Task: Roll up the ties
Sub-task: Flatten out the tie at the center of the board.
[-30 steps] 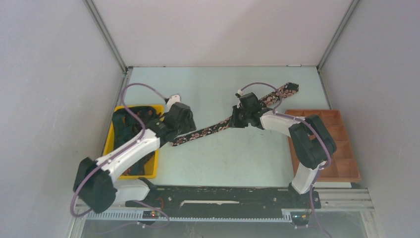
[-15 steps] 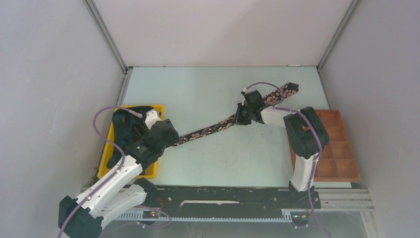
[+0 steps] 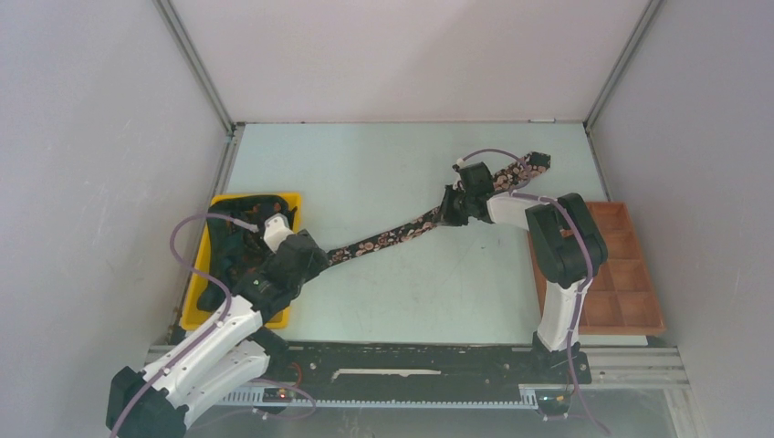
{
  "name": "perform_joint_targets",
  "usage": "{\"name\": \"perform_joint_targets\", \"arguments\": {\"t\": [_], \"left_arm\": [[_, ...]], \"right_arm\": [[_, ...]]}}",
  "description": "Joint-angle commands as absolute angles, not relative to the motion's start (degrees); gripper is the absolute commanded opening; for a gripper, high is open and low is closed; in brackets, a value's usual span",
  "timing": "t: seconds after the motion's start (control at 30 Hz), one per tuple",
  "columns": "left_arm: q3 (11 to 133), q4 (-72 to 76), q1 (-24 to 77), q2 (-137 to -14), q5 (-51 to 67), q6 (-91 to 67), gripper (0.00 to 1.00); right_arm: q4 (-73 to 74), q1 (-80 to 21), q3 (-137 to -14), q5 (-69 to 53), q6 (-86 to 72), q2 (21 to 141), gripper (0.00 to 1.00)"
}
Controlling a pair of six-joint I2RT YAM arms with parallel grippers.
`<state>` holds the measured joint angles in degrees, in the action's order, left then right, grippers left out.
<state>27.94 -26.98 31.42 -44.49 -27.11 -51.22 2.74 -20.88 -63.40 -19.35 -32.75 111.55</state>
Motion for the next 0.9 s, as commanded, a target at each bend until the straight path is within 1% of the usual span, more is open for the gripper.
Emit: {"name": "perform_joint_targets", "arguments": {"t": [0.0,0.27,0.6,0.87], "left_arm": [[25.6,-22.9,30.6,-42.9,-29.2,-57.5,0.61],[21.9,-19.8,26.1,-44.1,-28.1,-62.4,0.59],[21.1,-12.6,23.2,-51.4,-25.3,-59.3,0.55],[21.1,-9.1,22.9,-56.9,-24.1,-58.3,0.49]], "right_arm": [[2.8,-21.5,-64.3,-18.2,-31.1,112.9,0.00],[1.8,-22.8,-64.3,-20.7,-29.8,111.5,0.00],[3.1,-23.4,-64.2,-21.7,-28.8,108.5,0.00],[3.8,-23.7,-64.2,-22.1,-28.4,106.9,0.00]]}}
